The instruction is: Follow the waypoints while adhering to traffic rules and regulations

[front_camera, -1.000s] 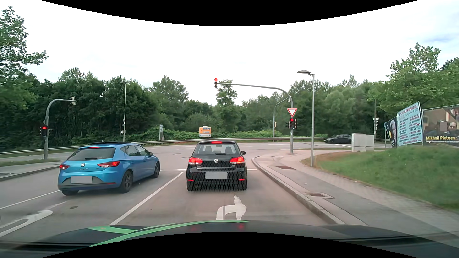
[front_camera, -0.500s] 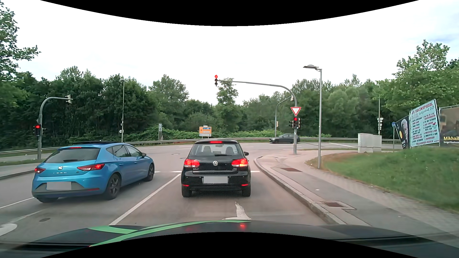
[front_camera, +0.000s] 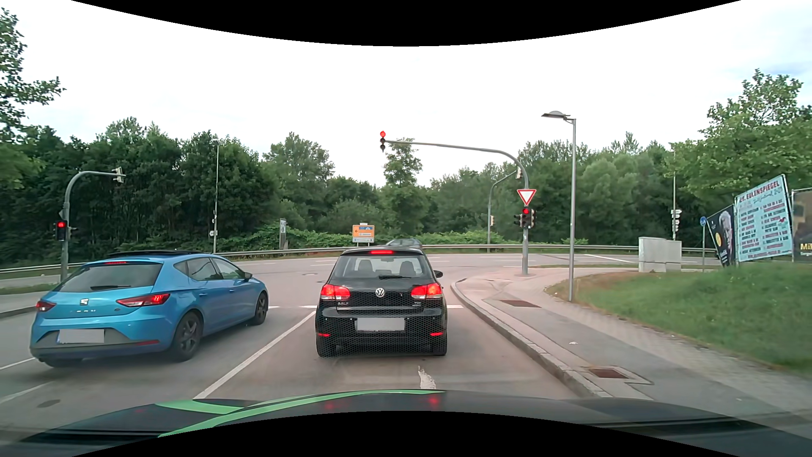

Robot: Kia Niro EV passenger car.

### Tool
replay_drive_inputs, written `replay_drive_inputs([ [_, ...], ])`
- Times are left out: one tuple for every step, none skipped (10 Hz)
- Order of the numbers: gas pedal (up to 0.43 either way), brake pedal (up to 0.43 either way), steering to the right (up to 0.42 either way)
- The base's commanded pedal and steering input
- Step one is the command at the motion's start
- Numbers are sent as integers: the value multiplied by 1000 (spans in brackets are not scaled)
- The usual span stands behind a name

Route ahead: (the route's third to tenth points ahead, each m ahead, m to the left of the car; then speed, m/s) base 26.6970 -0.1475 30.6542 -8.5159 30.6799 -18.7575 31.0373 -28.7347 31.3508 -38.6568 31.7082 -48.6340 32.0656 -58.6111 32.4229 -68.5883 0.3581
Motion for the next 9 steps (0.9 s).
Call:
replay_drive_inputs([
  [0,274,-16],
  [0,274,-16],
  [0,274,-17],
  [0,274,-17],
  [0,274,-16],
  [0,268,-16],
  [0,274,-17],
  [0,268,-17],
  [0,256,-17],
])
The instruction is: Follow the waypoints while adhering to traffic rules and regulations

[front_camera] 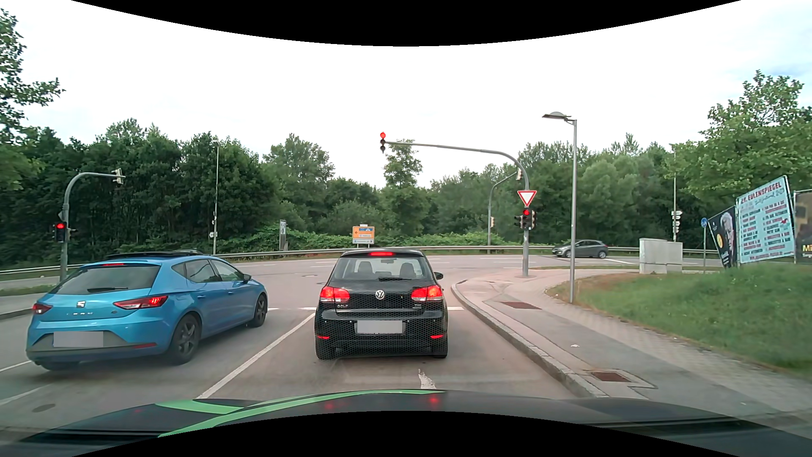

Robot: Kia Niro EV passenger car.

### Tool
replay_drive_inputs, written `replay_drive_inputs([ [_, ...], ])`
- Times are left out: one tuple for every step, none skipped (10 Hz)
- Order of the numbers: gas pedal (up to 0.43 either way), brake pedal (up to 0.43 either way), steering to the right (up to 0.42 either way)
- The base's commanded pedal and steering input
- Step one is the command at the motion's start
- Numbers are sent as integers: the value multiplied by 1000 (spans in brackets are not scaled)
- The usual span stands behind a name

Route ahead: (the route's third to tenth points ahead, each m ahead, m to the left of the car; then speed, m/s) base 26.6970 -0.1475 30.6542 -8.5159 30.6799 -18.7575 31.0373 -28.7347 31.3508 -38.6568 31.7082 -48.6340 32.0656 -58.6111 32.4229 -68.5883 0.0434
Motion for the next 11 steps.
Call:
replay_drive_inputs([
  [0,311,-16],
  [0,402,-17],
  [0,470,-16],
  [0,488,-17],
  [0,488,-16],
  [0,470,-17],
  [0,445,-17],
  [0,433,-17],
  [0,427,-17],
  [0,421,-16],
  [0,421,-16],
])
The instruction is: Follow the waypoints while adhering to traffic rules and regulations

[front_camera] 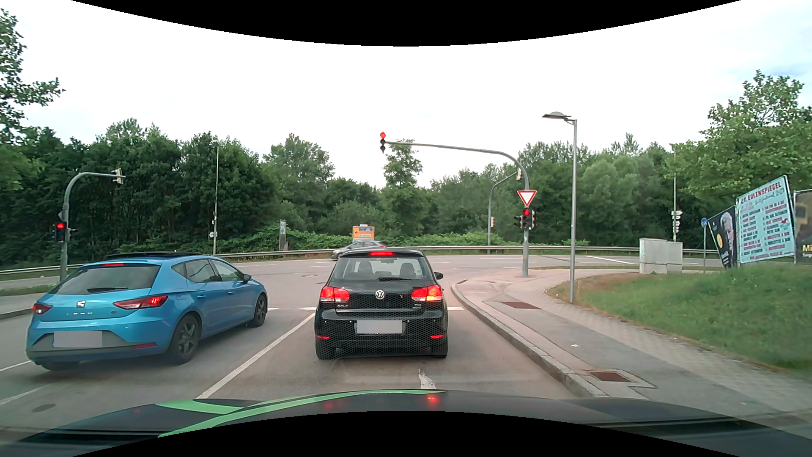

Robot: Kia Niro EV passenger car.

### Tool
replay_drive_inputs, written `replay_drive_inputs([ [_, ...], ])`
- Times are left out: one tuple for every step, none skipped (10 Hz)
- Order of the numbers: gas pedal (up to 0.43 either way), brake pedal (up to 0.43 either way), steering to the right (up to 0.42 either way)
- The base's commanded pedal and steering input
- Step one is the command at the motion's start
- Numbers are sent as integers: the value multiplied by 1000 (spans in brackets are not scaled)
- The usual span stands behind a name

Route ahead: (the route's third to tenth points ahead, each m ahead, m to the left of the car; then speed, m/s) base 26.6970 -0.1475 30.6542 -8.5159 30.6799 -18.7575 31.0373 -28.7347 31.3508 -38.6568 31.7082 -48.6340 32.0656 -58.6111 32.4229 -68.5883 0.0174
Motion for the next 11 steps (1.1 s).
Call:
replay_drive_inputs([
  [0,415,-16],
  [0,415,-17],
  [0,415,-16],
  [0,415,-16],
  [0,415,-16],
  [0,415,-17],
  [0,415,-17],
  [0,415,-17],
  [0,415,-17],
  [0,415,-17],
  [0,415,-17],
])
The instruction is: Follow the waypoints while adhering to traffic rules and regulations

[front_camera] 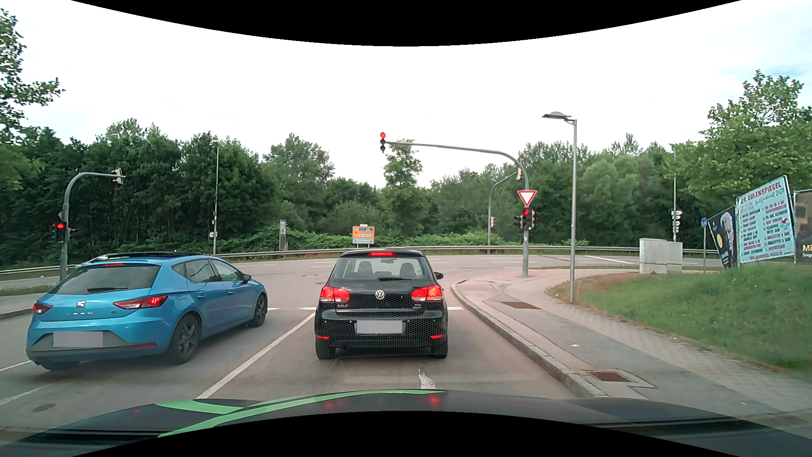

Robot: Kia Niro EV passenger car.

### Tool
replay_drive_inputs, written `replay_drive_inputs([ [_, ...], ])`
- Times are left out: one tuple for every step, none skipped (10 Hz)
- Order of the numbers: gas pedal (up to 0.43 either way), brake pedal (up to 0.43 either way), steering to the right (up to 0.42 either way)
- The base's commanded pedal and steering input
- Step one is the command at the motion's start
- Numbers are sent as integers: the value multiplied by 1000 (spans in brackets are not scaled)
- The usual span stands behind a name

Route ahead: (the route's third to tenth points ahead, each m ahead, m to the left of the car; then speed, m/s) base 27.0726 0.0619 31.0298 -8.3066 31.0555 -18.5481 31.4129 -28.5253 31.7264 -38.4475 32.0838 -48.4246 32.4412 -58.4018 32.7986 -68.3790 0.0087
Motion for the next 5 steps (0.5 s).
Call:
replay_drive_inputs([
  [0,415,-16],
  [0,415,-17],
  [0,415,-17],
  [0,415,-16],
  [0,415,-17],
])
